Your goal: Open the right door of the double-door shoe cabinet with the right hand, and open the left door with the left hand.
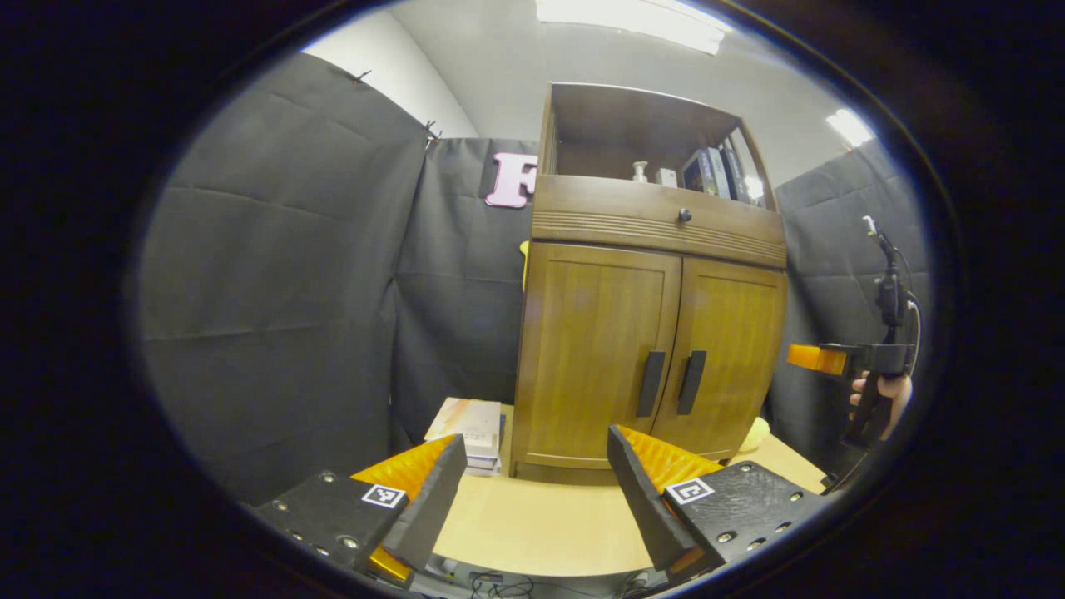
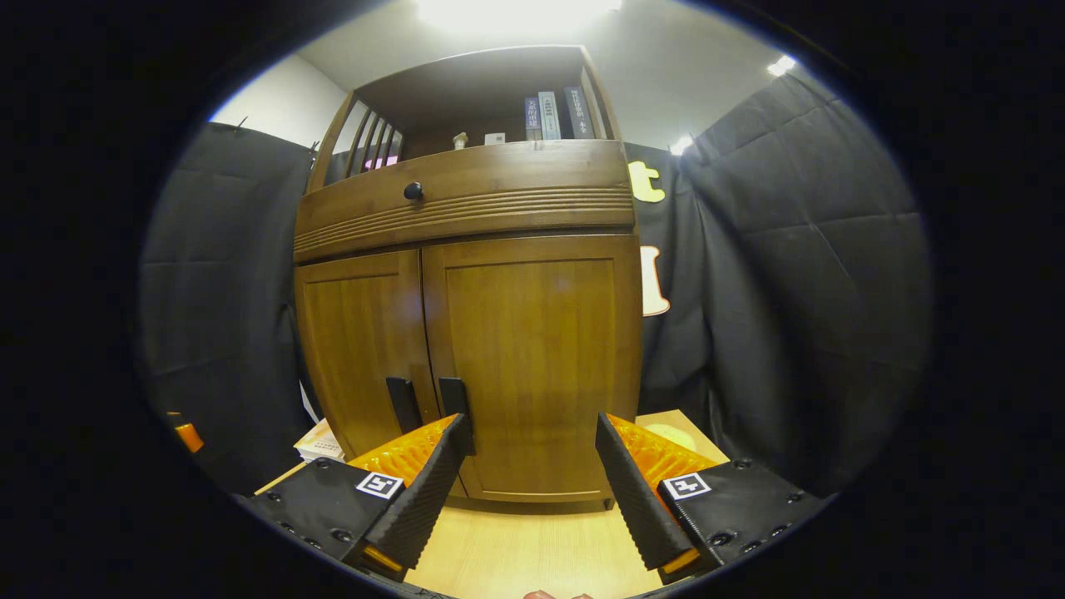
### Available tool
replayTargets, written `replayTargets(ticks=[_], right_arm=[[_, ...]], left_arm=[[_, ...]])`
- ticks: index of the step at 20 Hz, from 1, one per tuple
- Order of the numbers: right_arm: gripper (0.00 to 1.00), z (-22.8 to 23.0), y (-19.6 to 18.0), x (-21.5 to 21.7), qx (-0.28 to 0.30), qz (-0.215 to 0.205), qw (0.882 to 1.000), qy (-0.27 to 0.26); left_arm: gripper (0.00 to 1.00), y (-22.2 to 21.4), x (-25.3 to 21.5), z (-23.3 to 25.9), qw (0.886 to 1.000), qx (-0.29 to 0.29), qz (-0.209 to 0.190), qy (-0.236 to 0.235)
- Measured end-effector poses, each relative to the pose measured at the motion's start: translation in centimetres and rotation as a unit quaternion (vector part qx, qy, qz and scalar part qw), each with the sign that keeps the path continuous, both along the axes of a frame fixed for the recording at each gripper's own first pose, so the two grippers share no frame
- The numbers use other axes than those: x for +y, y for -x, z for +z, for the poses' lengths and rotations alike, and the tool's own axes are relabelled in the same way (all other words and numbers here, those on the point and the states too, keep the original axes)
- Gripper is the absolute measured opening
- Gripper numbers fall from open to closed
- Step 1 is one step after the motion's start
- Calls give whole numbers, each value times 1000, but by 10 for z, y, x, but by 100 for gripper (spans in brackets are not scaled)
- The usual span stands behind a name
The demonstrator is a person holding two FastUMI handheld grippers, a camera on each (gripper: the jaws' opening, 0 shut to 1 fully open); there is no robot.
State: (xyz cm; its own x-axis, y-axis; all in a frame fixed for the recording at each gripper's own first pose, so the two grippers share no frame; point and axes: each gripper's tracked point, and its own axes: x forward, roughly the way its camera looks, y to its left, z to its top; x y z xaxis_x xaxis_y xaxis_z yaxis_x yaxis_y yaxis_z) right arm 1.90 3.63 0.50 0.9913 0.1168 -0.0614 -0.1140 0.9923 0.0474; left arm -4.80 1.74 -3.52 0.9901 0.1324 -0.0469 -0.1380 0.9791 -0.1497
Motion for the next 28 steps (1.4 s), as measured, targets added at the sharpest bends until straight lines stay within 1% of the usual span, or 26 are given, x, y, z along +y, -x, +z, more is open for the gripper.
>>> replayTargets(ticks=[5,7,11,14,16,18,19,20,22,24,26,28], right_arm=[[96,12,-30,30,-11,32,999,-2],[96,12,-43,41,-11,41,999,-5],[97,-2,-71,60,5,58,998,-9],[96,-4,-95,70,13,69,998,-3],[96,-14,-109,79,26,78,997,-7],[97,-21,-120,88,36,86,996,-12],[97,-24,-126,91,41,89,995,-11],[97,-27,-132,95,45,92,995,-9],[96,-36,-141,101,52,96,994,-5],[96,-44,-150,106,58,97,994,1],[97,-53,-157,109,64,92,994,13],[96,-60,-158,110,68,83,994,21]], left_arm=[[100,11,-1,-13,1000,19,19,-3],[100,16,0,-17,999,24,33,6],[100,18,-5,-25,998,36,47,32],[100,17,0,-26,997,41,67,28],[100,15,4,-30,995,47,82,24],[100,12,6,-34,994,53,94,31],[97,8,5,-35,993,56,97,37],[100,6,3,-36,992,58,100,43],[100,-3,1,-33,992,61,104,44],[100,-10,-1,-35,991,64,109,35],[100,-11,-1,-37,991,66,116,30],[100,-12,-3,-37,989,66,127,43]])
